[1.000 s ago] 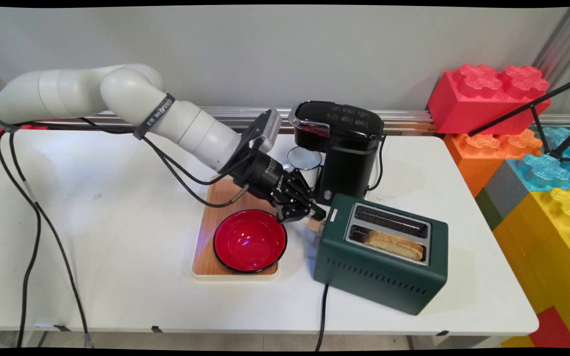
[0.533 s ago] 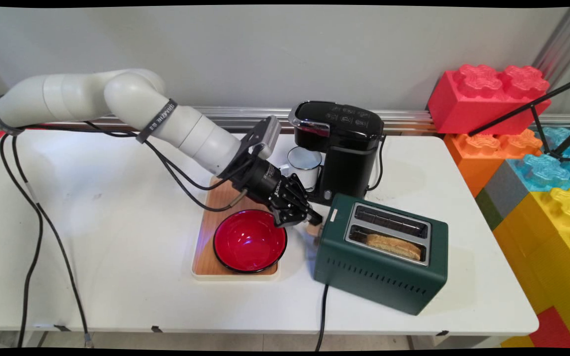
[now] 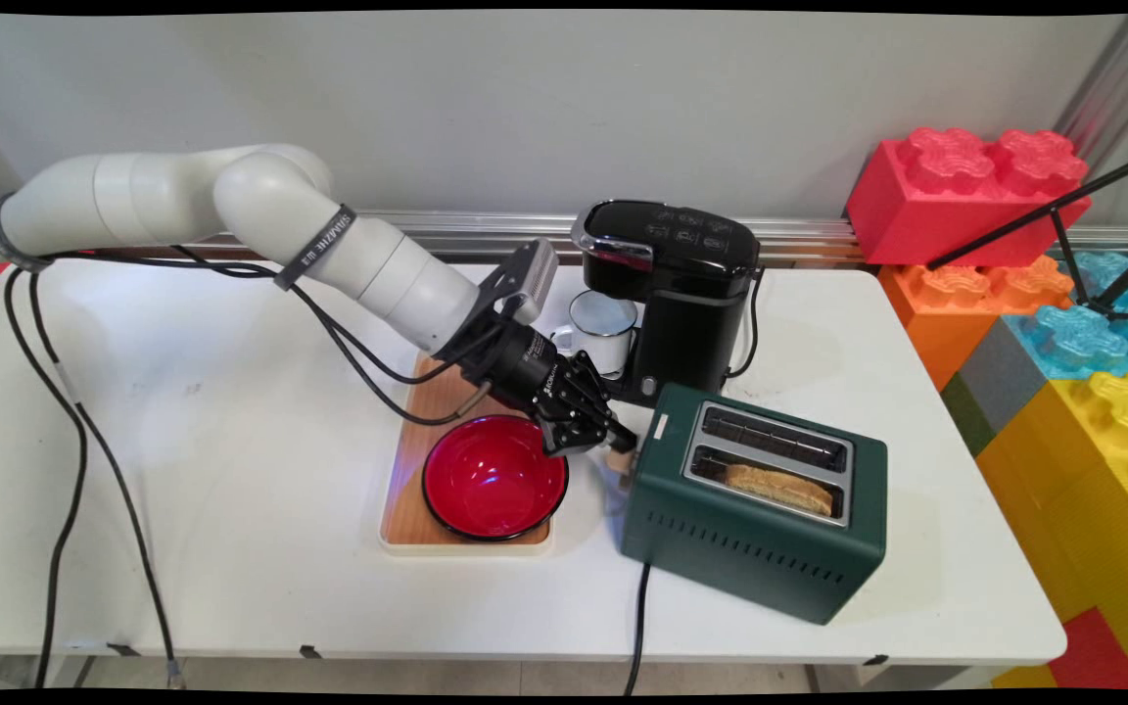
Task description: Press the toaster switch
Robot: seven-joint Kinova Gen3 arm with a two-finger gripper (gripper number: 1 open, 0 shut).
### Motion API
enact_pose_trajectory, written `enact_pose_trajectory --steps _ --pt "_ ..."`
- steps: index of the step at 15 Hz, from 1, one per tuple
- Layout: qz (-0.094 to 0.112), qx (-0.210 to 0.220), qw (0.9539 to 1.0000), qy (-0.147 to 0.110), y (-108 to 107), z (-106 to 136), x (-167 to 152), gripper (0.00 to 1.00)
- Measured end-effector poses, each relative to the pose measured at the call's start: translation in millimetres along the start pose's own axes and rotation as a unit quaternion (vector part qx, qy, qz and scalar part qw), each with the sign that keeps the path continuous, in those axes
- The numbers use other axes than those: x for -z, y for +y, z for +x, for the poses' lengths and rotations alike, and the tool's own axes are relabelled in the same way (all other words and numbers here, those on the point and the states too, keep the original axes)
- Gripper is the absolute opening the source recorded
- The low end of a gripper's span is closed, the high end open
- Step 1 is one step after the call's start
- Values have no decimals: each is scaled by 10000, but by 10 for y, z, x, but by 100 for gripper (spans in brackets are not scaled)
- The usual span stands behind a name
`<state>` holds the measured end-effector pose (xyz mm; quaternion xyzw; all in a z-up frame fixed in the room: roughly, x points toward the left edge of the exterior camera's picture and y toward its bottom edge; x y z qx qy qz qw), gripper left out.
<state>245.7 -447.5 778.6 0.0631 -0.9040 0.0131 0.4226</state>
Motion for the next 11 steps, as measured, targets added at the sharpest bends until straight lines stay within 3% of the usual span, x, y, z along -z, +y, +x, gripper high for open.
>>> enact_pose_trajectory --steps 11 --pt "-50 14 10000 -48 4 -66 -56 0"
